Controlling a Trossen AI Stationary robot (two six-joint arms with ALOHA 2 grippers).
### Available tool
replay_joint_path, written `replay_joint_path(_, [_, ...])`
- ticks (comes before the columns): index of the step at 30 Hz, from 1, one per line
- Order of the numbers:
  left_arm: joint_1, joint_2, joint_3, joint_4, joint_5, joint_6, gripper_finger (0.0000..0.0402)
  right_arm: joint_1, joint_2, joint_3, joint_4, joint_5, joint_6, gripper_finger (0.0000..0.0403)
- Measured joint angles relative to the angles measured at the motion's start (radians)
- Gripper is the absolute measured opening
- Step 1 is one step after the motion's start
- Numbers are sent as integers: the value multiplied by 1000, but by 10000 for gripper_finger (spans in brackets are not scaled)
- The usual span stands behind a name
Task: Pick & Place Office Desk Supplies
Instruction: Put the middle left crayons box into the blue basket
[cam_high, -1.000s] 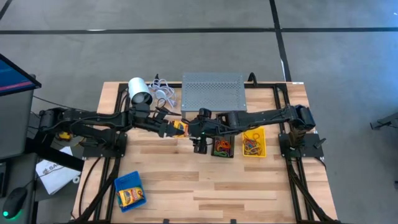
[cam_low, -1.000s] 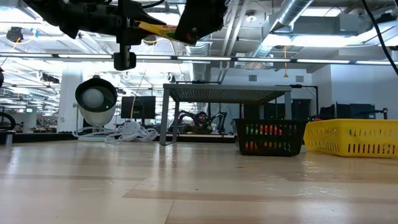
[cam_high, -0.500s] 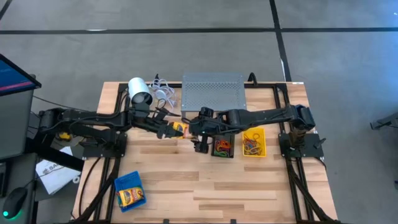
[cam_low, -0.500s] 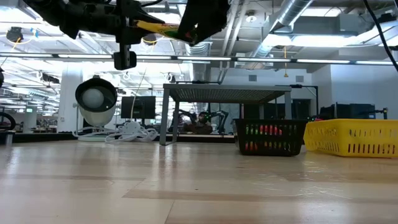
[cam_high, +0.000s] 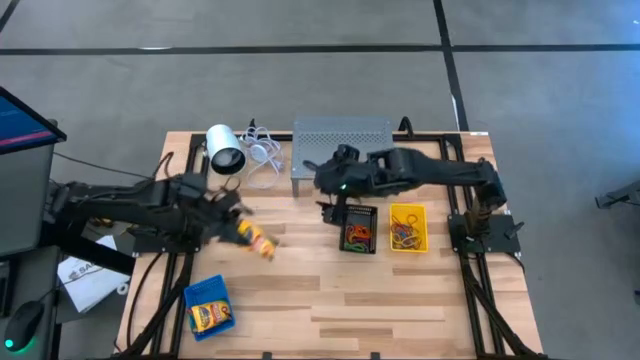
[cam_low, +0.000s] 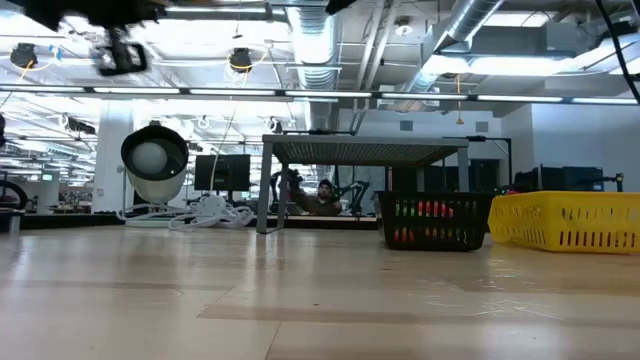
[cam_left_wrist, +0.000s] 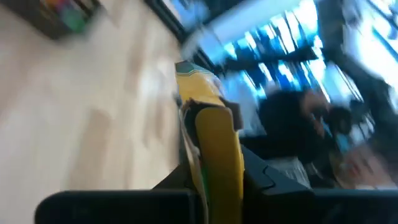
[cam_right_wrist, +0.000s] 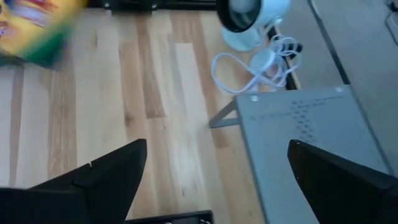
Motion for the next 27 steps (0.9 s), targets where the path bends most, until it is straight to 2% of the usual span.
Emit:
replay_joint_path(6, [-223,-131,0,-192,20,-31,28,-41,-1,136,-108,9,40,384])
replay_joint_path(10, [-390,-133,0,-257,-81,-146,28,-60,-1,152,-141,8,107,384])
replay_joint_path(13, [-505,-90,0,-353,-145,-230,27,-58,4,151,-153,8,132,384])
replay_joint_path(16, [-622,-20,0,-418,-167,-323,27,-56,14,149,-154,7,135,384])
replay_joint_path(22, [-804,134,0,-346,-173,-484,27,-57,12,121,-145,9,141,384])
replay_joint_path(27, [-875,245,1,-342,-193,-551,27,-57,11,91,-141,9,141,384])
